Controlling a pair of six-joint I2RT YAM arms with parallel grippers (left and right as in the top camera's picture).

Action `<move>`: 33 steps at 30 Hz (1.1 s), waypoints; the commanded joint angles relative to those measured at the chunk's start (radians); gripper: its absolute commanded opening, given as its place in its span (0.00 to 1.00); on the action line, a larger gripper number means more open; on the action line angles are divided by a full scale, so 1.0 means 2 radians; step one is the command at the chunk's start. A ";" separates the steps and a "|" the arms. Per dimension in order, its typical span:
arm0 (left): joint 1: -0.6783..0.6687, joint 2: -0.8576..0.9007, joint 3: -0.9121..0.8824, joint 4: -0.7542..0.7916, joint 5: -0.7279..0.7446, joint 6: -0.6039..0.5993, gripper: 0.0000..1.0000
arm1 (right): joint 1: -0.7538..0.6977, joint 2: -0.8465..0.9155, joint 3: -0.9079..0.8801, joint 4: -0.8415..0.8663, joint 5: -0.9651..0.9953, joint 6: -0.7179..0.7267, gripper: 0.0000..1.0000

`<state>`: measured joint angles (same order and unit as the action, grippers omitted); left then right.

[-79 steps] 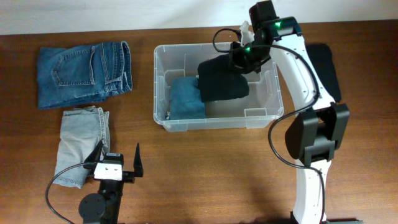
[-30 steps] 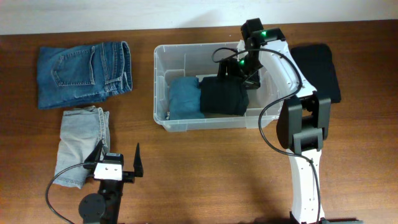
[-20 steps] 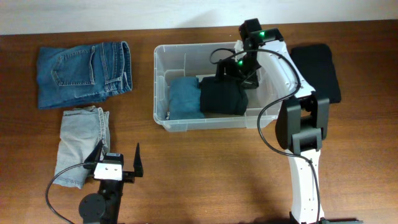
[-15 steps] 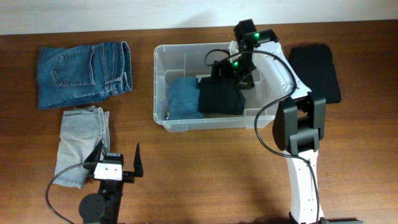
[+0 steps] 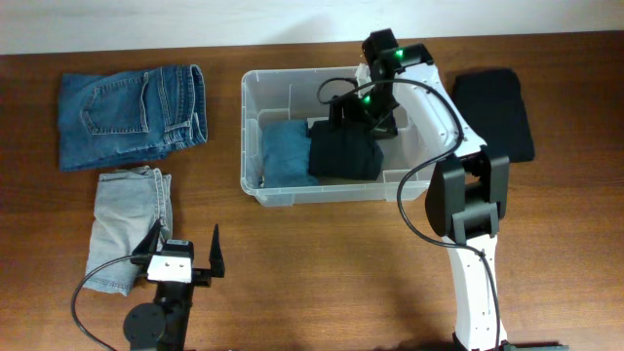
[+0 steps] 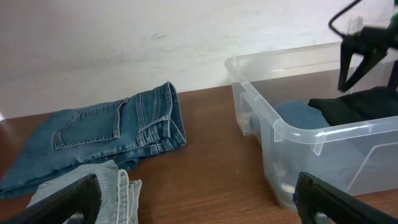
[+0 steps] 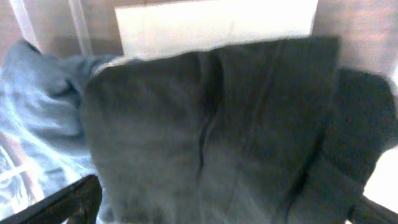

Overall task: Pack container
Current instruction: 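Release the black cloth and raise the right gripper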

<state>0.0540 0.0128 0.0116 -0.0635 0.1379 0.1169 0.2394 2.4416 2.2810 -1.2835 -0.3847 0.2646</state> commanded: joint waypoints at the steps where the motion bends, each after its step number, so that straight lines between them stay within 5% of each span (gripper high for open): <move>1: 0.004 -0.003 -0.001 -0.003 -0.003 0.006 0.99 | 0.003 -0.001 0.073 -0.033 0.031 -0.003 0.99; 7: 0.004 -0.003 -0.001 -0.002 -0.003 0.006 0.99 | 0.003 -0.001 0.167 -0.092 0.077 -0.003 0.99; 14: 0.004 -0.003 -0.001 -0.003 -0.003 0.006 0.99 | 0.005 0.001 0.148 -0.095 0.109 -0.003 0.98; 21: 0.004 -0.003 -0.001 -0.003 -0.003 0.006 0.99 | 0.006 0.001 0.067 -0.071 0.146 -0.001 0.40; 24: 0.004 -0.003 -0.001 -0.003 -0.003 0.006 0.99 | 0.006 0.001 0.022 -0.042 0.146 -0.001 0.22; 33: 0.004 -0.003 -0.001 -0.003 -0.003 0.006 0.99 | 0.006 0.001 -0.073 0.015 0.144 0.002 0.07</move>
<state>0.0540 0.0128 0.0116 -0.0635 0.1379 0.1169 0.2405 2.4416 2.1616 -1.2644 -0.1104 0.2623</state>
